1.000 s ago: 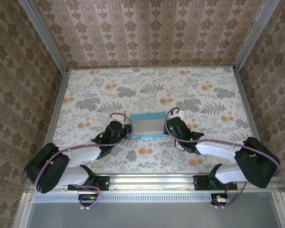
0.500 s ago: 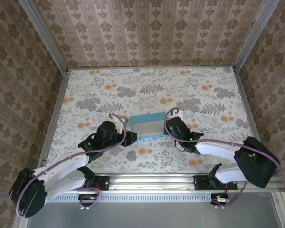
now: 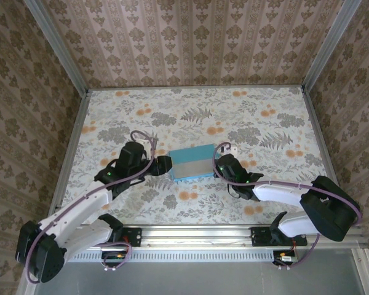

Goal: Fold the paper box

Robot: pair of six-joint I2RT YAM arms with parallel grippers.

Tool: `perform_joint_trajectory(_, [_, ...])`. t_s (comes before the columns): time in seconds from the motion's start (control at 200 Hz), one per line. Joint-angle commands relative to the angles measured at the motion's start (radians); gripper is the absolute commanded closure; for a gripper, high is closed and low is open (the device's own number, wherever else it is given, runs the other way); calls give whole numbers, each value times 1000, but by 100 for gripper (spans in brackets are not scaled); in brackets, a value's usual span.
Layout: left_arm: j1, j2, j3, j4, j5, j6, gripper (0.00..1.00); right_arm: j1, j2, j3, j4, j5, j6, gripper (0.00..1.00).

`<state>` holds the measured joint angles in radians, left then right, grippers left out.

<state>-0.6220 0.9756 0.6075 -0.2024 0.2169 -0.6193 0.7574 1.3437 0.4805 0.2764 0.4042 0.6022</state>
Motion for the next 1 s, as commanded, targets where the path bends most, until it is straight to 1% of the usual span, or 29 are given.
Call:
perform_joint_trajectory(0.0, [13, 63, 24, -6, 57, -46, 41, 4, -14, -15, -33, -29, -8, 83])
perform_joint_trajectory(0.1, [11, 117, 27, 35, 101, -67, 42, 4, -22, -18, -44, -42, -11, 81])
perform_joint_trajectory(0.185, [11, 149, 31, 47, 103, -69, 43, 5, -33, -26, -54, -56, -12, 77])
perform_joint_trajectory(0.27, [11, 164, 31, 61, 108, -72, 43, 5, -68, -38, -72, -97, -23, 68])
perform_joint_trajectory(0.325, [11, 164, 33, 64, 108, -72, 43, 5, -101, -45, -93, -131, -37, 61])
perform_joint_trajectory(0.42, [13, 164, 36, 58, 102, -68, 44, 3, -186, -41, -177, -183, -56, 50])
perform_joint_trajectory(0.54, [19, 167, 40, 51, 105, -63, 44, -15, -290, -27, -298, -251, -62, 42])
perform_joint_trajectory(0.62, [21, 169, 40, 45, 107, -56, 44, -54, -354, -21, -357, -330, -51, 36])
perform_joint_trajectory(0.685, [26, 165, 43, 33, 110, -45, 43, -103, -394, -7, -394, -425, -30, 31])
perform_joint_trajectory(0.79, [42, 144, 60, -8, 110, -28, 36, -193, -429, 47, -450, -552, 2, 27])
perform_joint_trajectory(0.86, [61, 125, 73, -26, 129, -17, 35, -257, -405, 107, -502, -618, 23, 23])
perform_joint_trajectory(0.925, [76, 110, 86, -42, 146, -11, 33, -317, -347, 163, -547, -688, 39, 23])
perform_joint_trajectory(0.995, [92, 104, 106, -67, 160, -3, 31, -353, -292, 201, -552, -750, 57, 23])
